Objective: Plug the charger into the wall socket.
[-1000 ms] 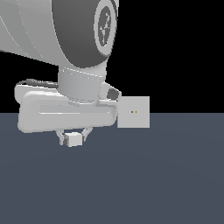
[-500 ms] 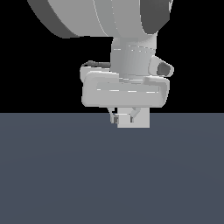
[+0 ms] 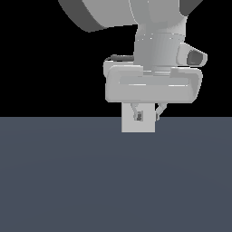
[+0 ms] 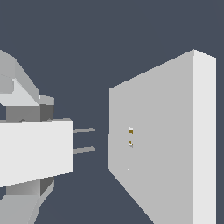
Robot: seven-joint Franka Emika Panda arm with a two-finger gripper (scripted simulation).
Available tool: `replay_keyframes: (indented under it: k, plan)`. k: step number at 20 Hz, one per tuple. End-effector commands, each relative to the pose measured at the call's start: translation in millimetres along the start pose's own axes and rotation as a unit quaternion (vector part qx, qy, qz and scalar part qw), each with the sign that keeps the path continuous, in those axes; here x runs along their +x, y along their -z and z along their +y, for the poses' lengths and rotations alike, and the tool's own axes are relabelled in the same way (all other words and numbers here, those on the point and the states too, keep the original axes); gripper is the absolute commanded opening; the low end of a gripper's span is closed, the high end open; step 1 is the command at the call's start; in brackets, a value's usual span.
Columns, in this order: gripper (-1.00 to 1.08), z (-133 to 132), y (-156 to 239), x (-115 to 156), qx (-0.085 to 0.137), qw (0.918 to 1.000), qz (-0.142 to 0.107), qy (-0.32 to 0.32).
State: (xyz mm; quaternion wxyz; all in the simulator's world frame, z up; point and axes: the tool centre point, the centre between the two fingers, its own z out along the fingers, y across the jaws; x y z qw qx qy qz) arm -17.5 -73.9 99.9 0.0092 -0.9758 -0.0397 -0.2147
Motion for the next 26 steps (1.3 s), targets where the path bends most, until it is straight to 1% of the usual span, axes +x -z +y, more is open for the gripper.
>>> replay_keyframes:
  k: [1,9,19,26]
  plan:
    - [-1.00,1,1,0,-0.001,1.0000,0.000,-0.002]
    - [-1.00,1,-2,4,-0.001,1.0000,0.000,-0.002]
    - [-1.00,1,-16,36,-0.002,1.0000,-0.001,-0.001]
    - [-1.00,1,-20,44,-0.002,1.0000,-0.001,-0.002]
